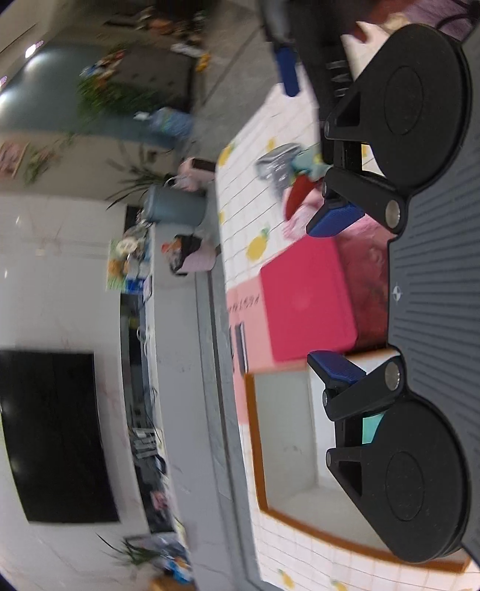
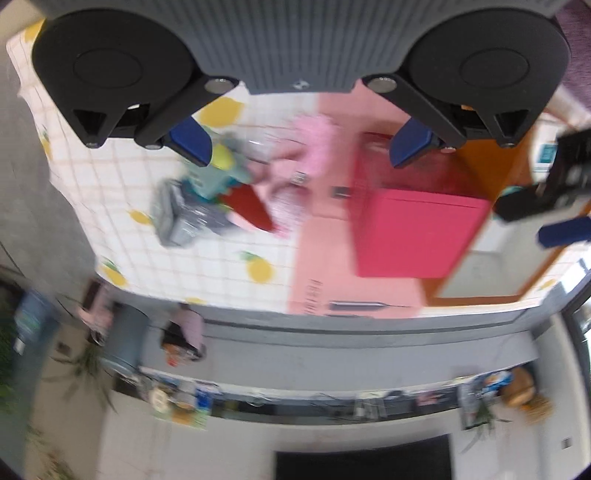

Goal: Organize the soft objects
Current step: 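Move both tools back from the box toward the toy pile, then grasp the grey-blue dinosaur plush with the right tool and lift it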

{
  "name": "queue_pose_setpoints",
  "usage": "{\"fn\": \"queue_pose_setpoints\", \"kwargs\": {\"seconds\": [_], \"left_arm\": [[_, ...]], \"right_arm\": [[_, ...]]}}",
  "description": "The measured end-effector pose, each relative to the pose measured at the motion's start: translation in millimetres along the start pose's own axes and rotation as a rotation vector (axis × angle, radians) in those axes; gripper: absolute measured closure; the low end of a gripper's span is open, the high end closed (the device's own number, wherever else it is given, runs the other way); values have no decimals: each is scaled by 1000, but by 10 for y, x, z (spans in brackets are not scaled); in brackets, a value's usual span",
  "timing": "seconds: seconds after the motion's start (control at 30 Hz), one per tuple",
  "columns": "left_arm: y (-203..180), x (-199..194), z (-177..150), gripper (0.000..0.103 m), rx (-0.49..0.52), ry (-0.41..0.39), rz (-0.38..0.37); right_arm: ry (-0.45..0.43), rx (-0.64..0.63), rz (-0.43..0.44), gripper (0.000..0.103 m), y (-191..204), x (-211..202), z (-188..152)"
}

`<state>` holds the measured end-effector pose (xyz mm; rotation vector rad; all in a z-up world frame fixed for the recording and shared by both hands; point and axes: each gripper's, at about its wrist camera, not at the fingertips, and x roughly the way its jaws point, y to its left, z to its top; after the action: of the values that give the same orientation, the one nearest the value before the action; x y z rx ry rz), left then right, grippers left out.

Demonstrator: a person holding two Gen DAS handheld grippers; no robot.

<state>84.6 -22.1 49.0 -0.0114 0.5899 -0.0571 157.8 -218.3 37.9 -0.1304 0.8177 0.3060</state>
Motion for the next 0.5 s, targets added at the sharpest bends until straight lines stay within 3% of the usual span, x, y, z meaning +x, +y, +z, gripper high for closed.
{"fn": "queue_pose_setpoints", "kwargs": {"seconds": [0.23,0.37,0.5], "left_arm": [[-478,309,-285,21,48,27,-92],[-627,425,-429,21,61,21,-109],[-684,540,-531,21,79,40,-111]], "right_arm": [[58,118,-14,3,-596,469,-156],[27,99,-101,3,-708,836,-204],[44,94,-85,3,-827,1152,-159]]}}
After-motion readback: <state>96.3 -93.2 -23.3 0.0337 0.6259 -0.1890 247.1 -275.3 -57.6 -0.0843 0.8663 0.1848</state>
